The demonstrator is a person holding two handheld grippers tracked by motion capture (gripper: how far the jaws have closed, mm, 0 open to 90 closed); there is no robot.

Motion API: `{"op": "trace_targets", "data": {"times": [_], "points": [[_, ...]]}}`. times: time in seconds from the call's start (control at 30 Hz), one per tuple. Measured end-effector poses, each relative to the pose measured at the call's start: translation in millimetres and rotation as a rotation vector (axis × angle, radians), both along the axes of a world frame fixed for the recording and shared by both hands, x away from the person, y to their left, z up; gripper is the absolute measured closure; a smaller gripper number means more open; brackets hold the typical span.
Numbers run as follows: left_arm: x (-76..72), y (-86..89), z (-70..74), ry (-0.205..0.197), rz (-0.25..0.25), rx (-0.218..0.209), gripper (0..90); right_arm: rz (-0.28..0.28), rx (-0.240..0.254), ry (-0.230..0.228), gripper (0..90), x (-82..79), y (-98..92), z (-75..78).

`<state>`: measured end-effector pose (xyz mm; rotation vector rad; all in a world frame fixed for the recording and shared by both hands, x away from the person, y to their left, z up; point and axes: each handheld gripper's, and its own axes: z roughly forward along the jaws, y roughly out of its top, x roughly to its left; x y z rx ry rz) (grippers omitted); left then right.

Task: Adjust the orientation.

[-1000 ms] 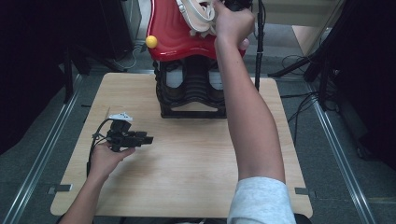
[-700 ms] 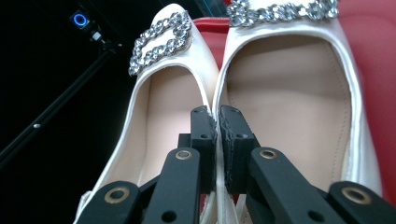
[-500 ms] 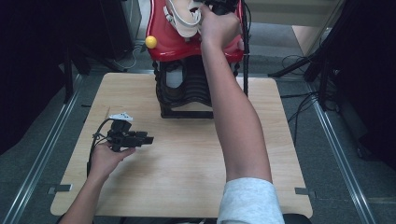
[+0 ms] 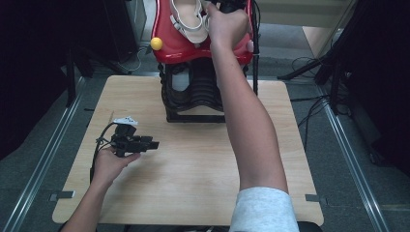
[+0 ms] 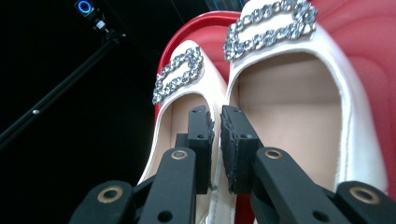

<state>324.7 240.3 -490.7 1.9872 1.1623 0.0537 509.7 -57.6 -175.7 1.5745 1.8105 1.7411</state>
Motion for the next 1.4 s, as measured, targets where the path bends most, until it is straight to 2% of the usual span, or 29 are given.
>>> {"op": "trace_targets", "data": {"times": [0.2,0.3,0.47,0.6,0.77,0.87,0.97,1.03,1.17,1.27,1.4], "points": [[-0.1,-1.1,-0.2,0.001,-0.002,0.002,53.6,0.025,-0.005,-0.009,76.7,-3.1,-5.4,4.1],[0.1,-1.2,-0.2,0.002,-0.002,0.001,53.5,0.067,0.015,-0.002,74.0,-4.6,-8.3,6.4],[0.5,-1.7,-0.3,0.005,-0.007,0.006,53.4,0.061,-0.011,-0.030,72.6,-10.5,-16.3,13.2],[0.8,-3.0,-0.7,0.006,-0.010,0.010,53.5,0.067,-0.037,-0.026,70.3,-11.6,-23.6,15.9],[1.6,-3.8,-1.0,0.009,-0.011,0.010,53.3,0.095,-0.054,-0.011,66.5,-10.6,-35.8,13.5],[1.9,-4.7,-0.8,0.007,-0.010,0.013,53.3,0.085,-0.059,-0.028,64.2,-13.2,-43.8,13.6],[2.3,-5.8,-0.8,0.007,-0.016,0.019,53.3,0.093,-0.054,-0.014,61.5,-13.4,-50.2,12.1],[2.4,-6.7,-1.0,0.007,-0.016,0.020,53.2,0.091,-0.071,-0.018,59.8,-14.7,-54.4,11.0],[2.8,-7.4,-1.3,0.008,-0.015,0.020,53.0,0.097,-0.091,-0.058,54.3,-17.6,-63.9,7.2],[3.2,-7.5,-1.5,0.009,-0.014,0.019,52.8,0.105,-0.072,-0.069,51.7,-19.6,-71.8,2.9],[2.9,-8.0,0.0,0.004,-0.023,0.023,52.9,0.090,-0.107,-0.080,51.5,-22.0,-78.7,0.0]]}}
